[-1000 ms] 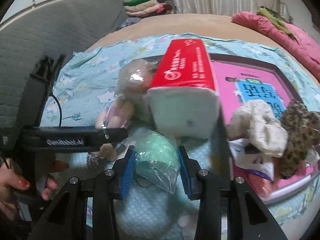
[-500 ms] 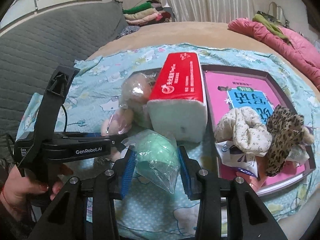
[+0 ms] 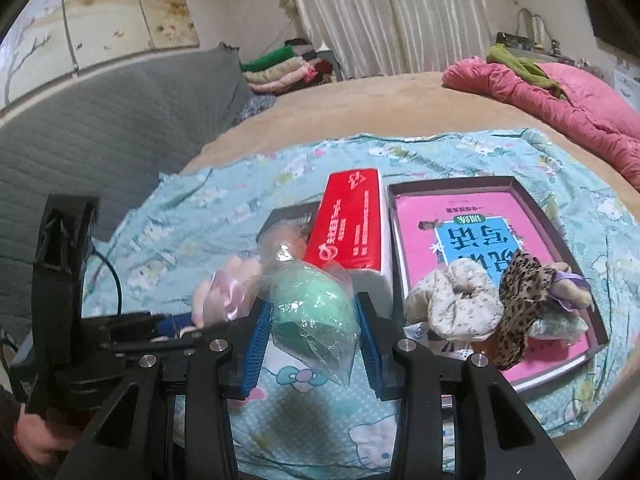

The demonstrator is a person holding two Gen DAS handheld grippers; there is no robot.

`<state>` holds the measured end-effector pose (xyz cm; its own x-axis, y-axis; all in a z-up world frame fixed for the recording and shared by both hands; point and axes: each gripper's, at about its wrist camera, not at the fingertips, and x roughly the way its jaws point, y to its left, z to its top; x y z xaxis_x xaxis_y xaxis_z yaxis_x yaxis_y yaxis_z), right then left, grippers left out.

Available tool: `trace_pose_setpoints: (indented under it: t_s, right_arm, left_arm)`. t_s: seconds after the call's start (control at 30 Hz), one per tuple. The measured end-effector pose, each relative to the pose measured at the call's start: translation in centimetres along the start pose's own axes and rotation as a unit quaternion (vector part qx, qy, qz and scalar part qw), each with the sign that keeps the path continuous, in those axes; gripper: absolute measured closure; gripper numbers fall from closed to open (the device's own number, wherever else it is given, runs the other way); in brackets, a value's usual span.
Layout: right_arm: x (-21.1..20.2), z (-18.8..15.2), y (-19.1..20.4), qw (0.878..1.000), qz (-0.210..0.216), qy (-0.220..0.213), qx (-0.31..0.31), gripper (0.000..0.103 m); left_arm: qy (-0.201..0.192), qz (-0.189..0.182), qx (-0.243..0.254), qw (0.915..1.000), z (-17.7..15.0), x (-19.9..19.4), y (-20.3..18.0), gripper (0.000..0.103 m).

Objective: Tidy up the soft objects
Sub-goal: 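Carry the bunny plush and green ball over the pink book box with both tools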

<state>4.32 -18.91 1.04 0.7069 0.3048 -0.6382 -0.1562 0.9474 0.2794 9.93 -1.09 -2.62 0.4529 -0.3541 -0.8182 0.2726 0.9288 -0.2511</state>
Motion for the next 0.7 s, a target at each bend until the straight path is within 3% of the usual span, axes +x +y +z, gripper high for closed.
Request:
trace_pose_setpoints:
  t_s: [0.27,0.7]
  right_arm:
    - [-2.7,1.1,-0.1,1.0,0.01,-0.027,0.012,0.06]
    - [-8.0,3.1,-1.6,0.996,0.011,-0.082,0.033,0.06]
  left_arm:
    - [-0.015,0.0,-0.008,0.9999,0.5,-3.2,-0.7,0.064]
    - [-0.054,0.015,0.029,0.998,2.4,-8.0,-5.3,0.064]
